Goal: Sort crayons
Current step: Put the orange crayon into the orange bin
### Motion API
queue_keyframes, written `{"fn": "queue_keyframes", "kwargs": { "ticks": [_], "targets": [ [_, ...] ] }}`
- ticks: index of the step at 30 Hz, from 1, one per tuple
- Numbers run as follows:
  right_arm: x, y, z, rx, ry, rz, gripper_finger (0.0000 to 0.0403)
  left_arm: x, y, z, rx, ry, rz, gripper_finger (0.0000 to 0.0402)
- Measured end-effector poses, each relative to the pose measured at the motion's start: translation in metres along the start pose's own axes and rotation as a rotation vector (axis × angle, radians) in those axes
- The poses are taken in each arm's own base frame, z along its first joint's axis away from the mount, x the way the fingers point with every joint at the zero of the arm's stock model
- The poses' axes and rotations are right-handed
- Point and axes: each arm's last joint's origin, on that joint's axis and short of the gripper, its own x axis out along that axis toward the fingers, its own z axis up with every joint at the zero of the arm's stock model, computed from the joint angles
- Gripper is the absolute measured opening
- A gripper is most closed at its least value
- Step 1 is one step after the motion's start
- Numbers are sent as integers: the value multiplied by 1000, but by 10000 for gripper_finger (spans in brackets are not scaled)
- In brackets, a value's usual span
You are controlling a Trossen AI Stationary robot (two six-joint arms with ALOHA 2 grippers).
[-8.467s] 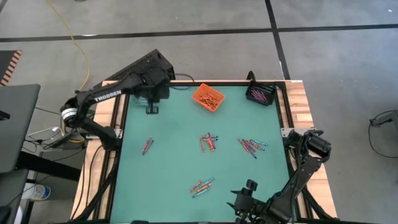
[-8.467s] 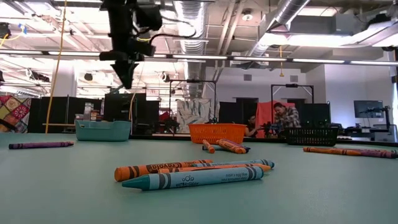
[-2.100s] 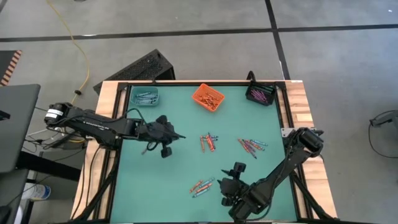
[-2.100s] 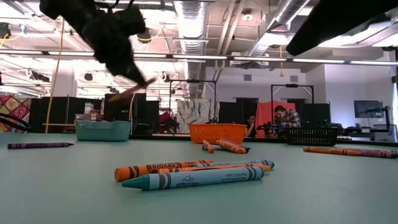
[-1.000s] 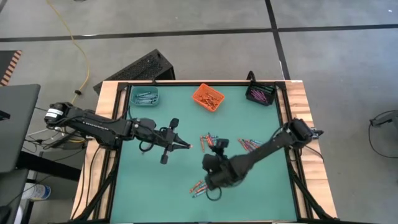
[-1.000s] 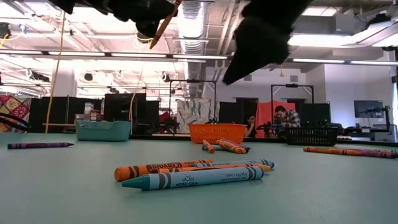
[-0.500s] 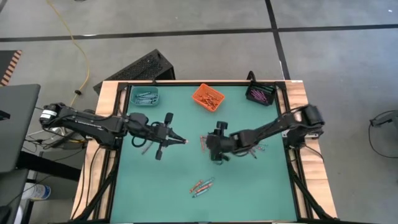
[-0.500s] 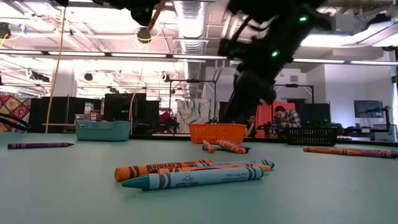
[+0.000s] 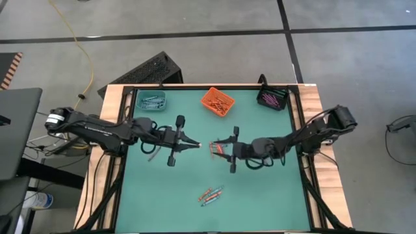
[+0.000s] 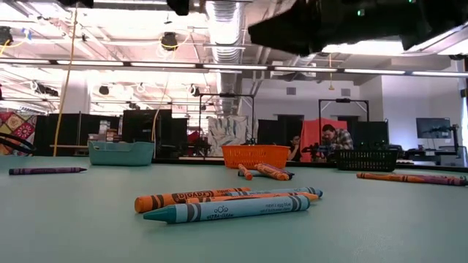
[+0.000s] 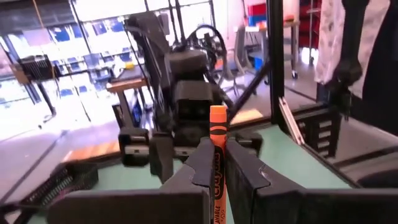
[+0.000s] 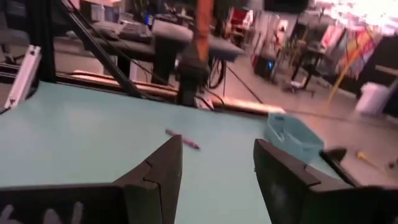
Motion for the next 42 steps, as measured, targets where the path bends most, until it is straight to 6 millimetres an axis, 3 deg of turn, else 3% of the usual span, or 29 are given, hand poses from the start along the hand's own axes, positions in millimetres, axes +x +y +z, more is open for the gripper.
{"fn": "queue_keyframes", "kwargs": {
  "ticks": [9,21,35,42],
  "targets": [
    [6,8,18,-14,-77,21,193,23,-2,-21,52,-40,-20,6],
    [11,9,32,26,-120,52,193,37,-5,-36,98,-97,-56,6],
    [11,9,32,66,-114,59,192,47,-4,-28,142,-133,-97,6],
    [11,9,32,68,-124,70,154,50,-5,-35,144,-103,-100,6]
  ]
}}
